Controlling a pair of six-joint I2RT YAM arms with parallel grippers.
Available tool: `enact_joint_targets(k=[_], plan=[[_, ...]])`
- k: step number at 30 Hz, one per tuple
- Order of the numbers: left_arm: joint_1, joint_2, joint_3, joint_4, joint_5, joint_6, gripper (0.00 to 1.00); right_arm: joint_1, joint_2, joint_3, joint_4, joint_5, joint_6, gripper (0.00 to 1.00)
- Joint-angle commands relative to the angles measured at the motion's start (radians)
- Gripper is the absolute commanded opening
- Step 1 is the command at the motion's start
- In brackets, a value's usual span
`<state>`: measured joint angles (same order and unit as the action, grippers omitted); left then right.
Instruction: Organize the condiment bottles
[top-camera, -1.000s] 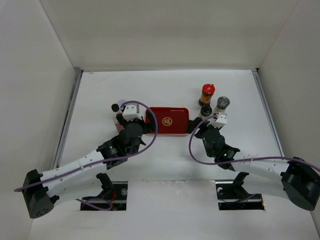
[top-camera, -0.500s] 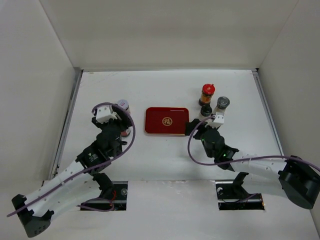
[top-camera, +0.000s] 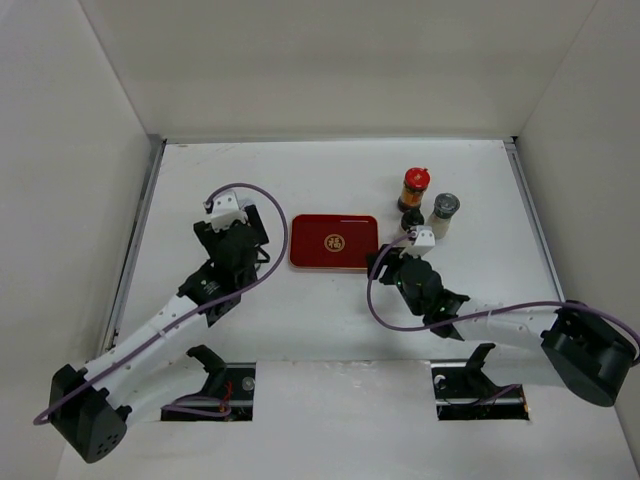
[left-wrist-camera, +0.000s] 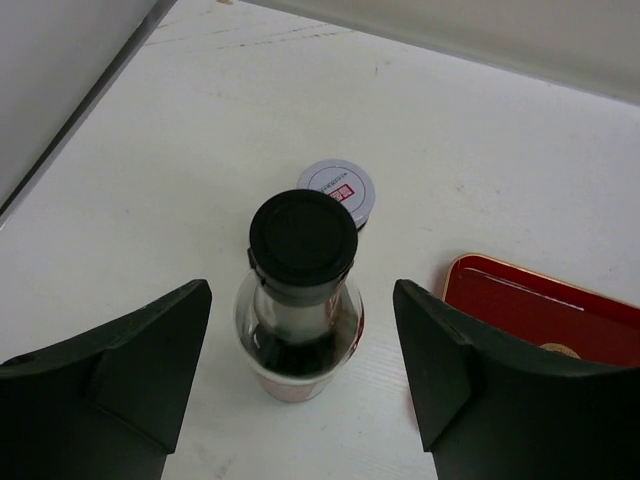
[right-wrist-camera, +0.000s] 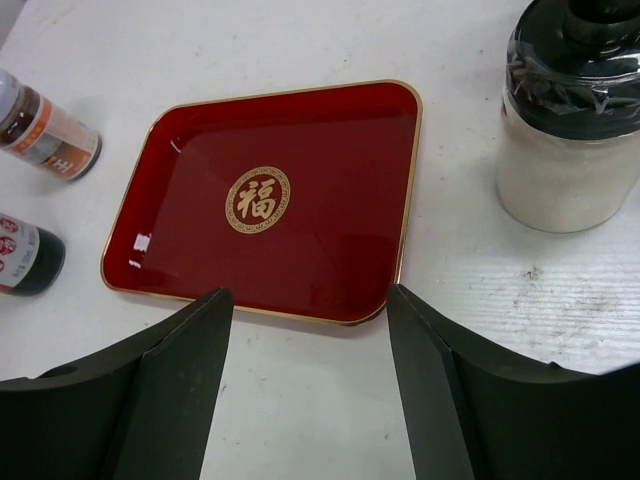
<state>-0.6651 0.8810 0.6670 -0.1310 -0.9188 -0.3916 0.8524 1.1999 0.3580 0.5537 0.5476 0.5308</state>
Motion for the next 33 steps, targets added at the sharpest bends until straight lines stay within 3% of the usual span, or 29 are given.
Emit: enact_joint_targets(k=[1,11,14,17,24,33], plan=[[0.032,0.048,0.032,0.142,0.054,0.065,0.7,0.009,0.006,0.039,0.063,-0.026,-0.005,0.7],[0.055,0.131,0.069,0.272,0.054,0.151,0.44,0.01,-0.003,0.039,0.063,-0.044,-0.008,0.69],[0.049,0.124,0.069,0.278,0.044,0.163,0.24,0.01,0.007,0.041,0.063,-0.048,-0.005,0.69],[0.031,0.099,0.071,0.278,0.032,0.169,0.12,0.012,0.004,0.044,0.063,-0.051,-0.008,0.69],[-0.083,0.088,0.17,0.309,0.028,0.22,0.09,0.013,0.003,0.042,0.064,-0.046,-0.008,0.69],[-0.12,0.308,0.325,0.493,0.13,0.293,0.09,0.004,-0.02,0.025,0.066,-0.047,0.003,0.69]])
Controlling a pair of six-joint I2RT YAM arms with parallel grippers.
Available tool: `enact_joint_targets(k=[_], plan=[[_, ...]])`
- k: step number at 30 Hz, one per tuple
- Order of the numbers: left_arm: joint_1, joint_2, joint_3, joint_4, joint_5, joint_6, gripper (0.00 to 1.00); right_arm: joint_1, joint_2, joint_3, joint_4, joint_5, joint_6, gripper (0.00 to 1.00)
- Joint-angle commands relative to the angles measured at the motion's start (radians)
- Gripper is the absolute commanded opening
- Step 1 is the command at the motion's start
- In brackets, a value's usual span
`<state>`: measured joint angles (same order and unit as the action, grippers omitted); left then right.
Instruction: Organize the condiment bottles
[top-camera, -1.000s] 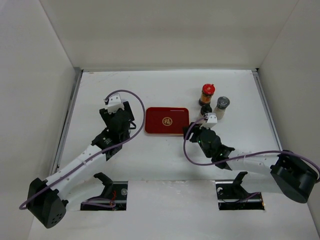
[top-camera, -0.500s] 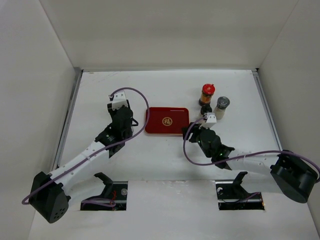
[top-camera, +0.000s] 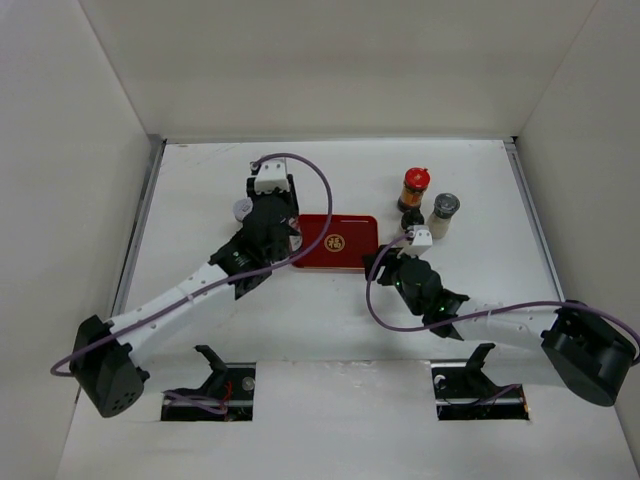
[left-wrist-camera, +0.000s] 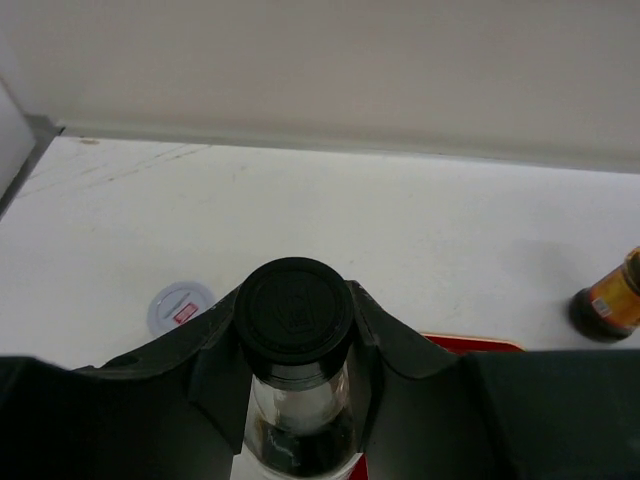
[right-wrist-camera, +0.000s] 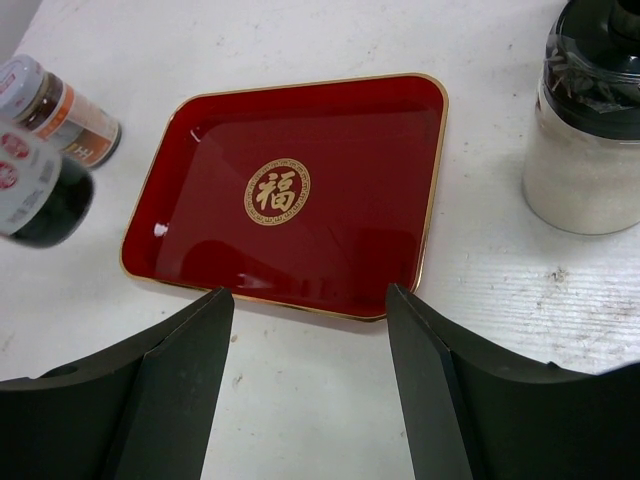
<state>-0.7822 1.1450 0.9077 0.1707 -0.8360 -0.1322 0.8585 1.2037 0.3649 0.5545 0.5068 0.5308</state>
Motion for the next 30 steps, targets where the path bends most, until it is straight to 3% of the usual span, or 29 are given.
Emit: enact_joint_targets(k=[1,9,21,28,30], plan=[[0.002,0.065,0.094,0.202,0.06,0.034,0.09,-0.002,-0.027,0.017,0.065,-0.007,0.003,0.69],[0.047,0.271,0.198,0.274,0.166,0.029,0.09,-0.006,-0.058,0.009,0.062,-0.005,-0.002,0.69],[0.064,0.381,0.192,0.345,0.175,0.019,0.13,-0.016,-0.075,0.0,0.065,-0.008,-0.002,0.69],[0.059,0.354,0.108,0.375,0.133,0.016,0.41,-0.02,-0.069,0.0,0.065,-0.01,0.0,0.69],[0.056,0.338,0.089,0.375,0.123,0.016,0.53,-0.025,-0.069,0.0,0.061,-0.01,-0.002,0.69]])
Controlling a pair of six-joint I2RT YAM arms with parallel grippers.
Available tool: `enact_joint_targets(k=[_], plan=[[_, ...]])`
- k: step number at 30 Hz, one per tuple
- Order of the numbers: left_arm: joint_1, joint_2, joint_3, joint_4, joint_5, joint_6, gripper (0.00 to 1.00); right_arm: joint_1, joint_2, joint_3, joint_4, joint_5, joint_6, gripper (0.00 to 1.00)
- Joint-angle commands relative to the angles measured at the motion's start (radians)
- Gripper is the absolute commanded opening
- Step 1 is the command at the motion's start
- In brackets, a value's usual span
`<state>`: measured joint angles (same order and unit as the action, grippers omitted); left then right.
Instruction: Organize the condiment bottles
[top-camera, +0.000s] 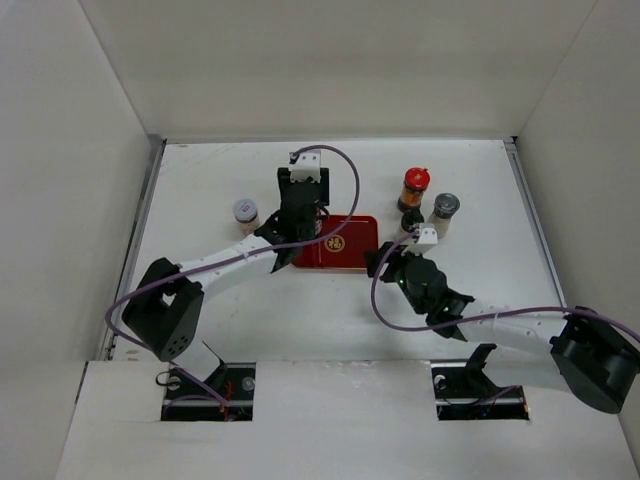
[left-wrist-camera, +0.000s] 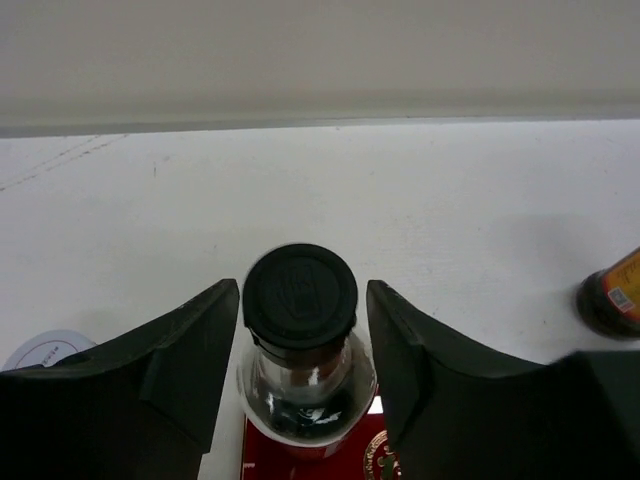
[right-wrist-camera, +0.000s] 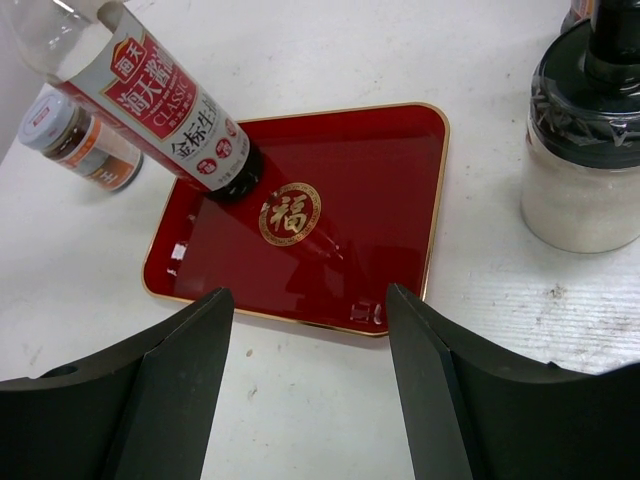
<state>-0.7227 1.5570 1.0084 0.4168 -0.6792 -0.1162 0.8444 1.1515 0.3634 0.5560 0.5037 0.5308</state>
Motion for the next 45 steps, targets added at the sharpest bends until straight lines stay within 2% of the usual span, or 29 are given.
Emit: enact_joint_targets(k=[1,4,6,9,12,17,22,25,33,43,45], plan=[[-0.005,-0.081,-0.017,0.129,-0.04,0.0,0.59,-0.011,-0.018,0.002,0.059,-0.004,-0.005,0.69],[-0.011,-0.121,-0.043,0.131,-0.051,0.0,0.77,-0.017,-0.019,-0.001,0.061,-0.004,-0.003,0.69],[-0.014,-0.165,-0.071,0.135,-0.062,0.0,0.84,-0.015,-0.022,0.0,0.058,-0.002,-0.005,0.69],[-0.017,-0.273,-0.132,0.137,-0.107,0.0,0.85,-0.02,-0.026,-0.003,0.059,-0.001,-0.002,0.69],[-0.001,-0.394,-0.214,0.108,-0.163,-0.013,0.81,-0.018,-0.029,-0.003,0.059,-0.001,-0.005,0.69],[0.071,-0.495,-0.306,-0.082,-0.178,-0.156,0.79,-0.02,-0.001,0.005,0.064,-0.007,0.0,0.7],[0.225,-0.378,-0.3,-0.219,-0.01,-0.29,0.81,-0.018,0.011,0.008,0.064,-0.011,0.001,0.71],[0.263,-0.286,-0.26,-0.211,0.003,-0.283,0.83,-0.018,0.005,0.009,0.064,-0.005,-0.006,0.72],[0.328,-0.092,-0.188,-0.138,0.02,-0.272,0.83,-0.018,0.001,0.008,0.064,-0.017,0.0,0.72],[0.374,0.026,-0.166,-0.047,0.04,-0.267,0.71,-0.018,0.013,0.012,0.061,-0.028,-0.002,0.72],[0.375,0.031,-0.166,-0.041,0.046,-0.266,0.65,-0.018,0.014,0.011,0.065,-0.027,0.0,0.72]])
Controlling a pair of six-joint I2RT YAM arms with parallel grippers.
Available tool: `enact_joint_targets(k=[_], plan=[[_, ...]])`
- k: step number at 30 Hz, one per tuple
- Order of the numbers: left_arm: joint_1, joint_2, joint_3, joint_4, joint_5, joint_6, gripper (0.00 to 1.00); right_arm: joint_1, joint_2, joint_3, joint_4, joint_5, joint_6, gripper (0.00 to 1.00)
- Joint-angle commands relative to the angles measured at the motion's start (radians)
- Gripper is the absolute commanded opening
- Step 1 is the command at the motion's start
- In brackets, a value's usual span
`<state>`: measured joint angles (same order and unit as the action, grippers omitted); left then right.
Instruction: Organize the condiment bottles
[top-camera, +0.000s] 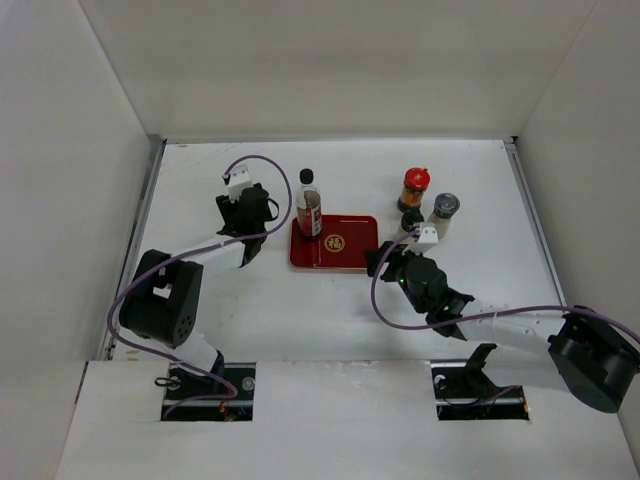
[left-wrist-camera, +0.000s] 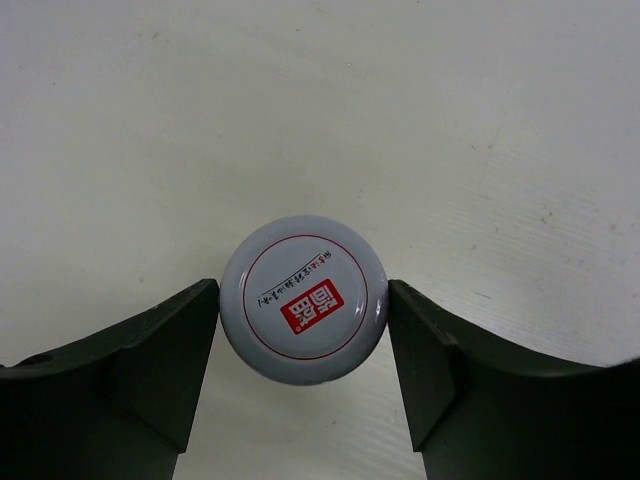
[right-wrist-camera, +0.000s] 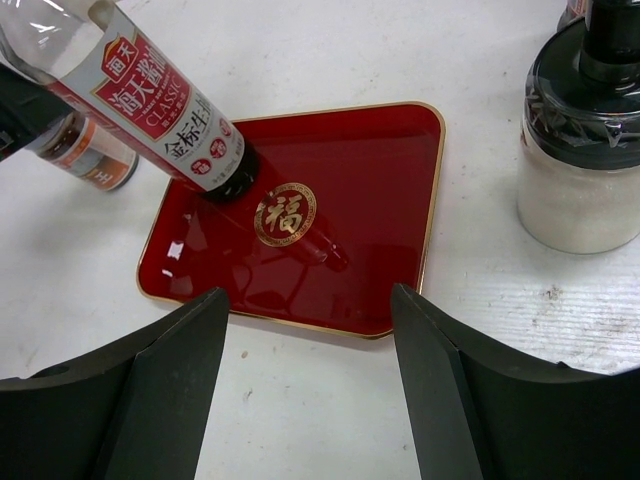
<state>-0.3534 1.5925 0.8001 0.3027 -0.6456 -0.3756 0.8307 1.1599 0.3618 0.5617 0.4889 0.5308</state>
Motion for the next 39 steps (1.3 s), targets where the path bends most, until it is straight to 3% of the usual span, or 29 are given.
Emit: enact_joint_targets(k=[1,3,5,12,16,22,32,39], plan=[[0.006,-0.006,0.039,0.076,0.012,-0.006,0.58,-0.005,0.011,0.012,0.06,-0.015,0.003,0.72],[0.001,-0.029,0.016,0.09,0.012,-0.005,0.45,-0.005,0.014,0.017,0.057,-0.015,0.0,0.72],[-0.014,-0.081,-0.024,0.087,0.011,-0.003,0.38,-0.005,0.004,0.013,0.059,-0.006,-0.005,0.72],[-0.185,-0.42,-0.209,-0.008,-0.028,-0.011,0.33,-0.005,0.003,0.008,0.063,-0.006,0.004,0.72],[-0.336,-0.502,-0.214,-0.04,-0.089,-0.017,0.32,-0.005,0.027,0.022,0.061,-0.007,-0.005,0.72],[-0.466,-0.438,-0.134,-0.007,-0.117,0.009,0.32,-0.003,-0.005,0.009,0.061,-0.003,-0.006,0.72],[-0.47,-0.241,-0.067,0.185,-0.031,0.024,0.33,-0.003,-0.02,0.005,0.061,0.004,-0.009,0.72],[-0.47,-0.152,-0.055,0.191,-0.009,0.018,0.34,-0.008,-0.012,0.005,0.061,0.004,-0.009,0.72]])
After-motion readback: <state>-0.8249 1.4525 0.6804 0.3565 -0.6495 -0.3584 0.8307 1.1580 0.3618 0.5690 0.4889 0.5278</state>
